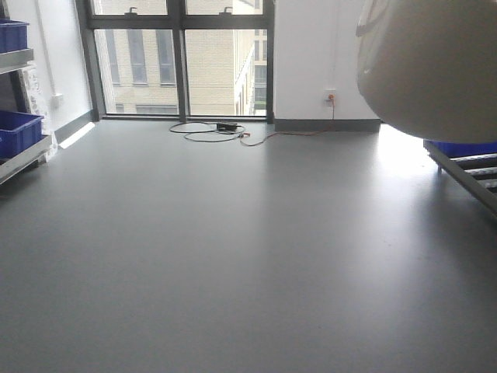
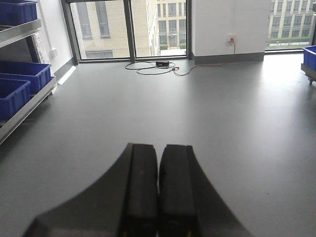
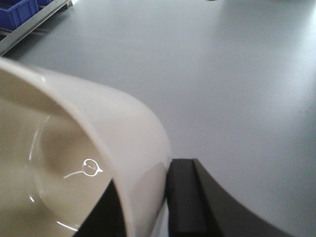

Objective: Move white bin to right shelf second layer
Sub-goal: 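Turn the base toward the shelf with blue crates on rollers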

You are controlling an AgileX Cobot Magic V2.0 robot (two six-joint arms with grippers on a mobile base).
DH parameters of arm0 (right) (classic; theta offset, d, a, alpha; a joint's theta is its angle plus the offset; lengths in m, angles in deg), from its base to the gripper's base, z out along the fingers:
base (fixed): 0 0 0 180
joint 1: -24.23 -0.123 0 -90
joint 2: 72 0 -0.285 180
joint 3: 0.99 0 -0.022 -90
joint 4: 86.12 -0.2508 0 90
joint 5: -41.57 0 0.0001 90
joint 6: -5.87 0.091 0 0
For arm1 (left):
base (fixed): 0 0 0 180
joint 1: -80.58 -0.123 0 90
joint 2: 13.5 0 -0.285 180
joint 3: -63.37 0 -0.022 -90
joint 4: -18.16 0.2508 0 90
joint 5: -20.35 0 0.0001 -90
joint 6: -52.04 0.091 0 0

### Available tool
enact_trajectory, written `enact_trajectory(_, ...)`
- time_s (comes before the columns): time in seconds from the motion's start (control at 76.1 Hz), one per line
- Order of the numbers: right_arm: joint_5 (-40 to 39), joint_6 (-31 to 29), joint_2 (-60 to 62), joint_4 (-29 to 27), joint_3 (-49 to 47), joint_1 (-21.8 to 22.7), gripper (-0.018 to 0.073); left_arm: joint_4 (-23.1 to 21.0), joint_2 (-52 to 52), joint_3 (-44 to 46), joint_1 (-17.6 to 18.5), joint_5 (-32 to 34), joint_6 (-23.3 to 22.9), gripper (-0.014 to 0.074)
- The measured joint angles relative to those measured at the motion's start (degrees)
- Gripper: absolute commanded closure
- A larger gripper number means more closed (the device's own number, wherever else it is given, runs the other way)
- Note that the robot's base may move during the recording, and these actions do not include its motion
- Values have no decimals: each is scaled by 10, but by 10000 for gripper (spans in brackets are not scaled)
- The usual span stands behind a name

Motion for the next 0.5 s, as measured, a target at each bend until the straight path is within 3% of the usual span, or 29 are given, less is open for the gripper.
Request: enact_trajectory(0.5, 0, 0, 0, 0, 0, 0, 504, 0, 0, 0, 0, 0, 0, 512)
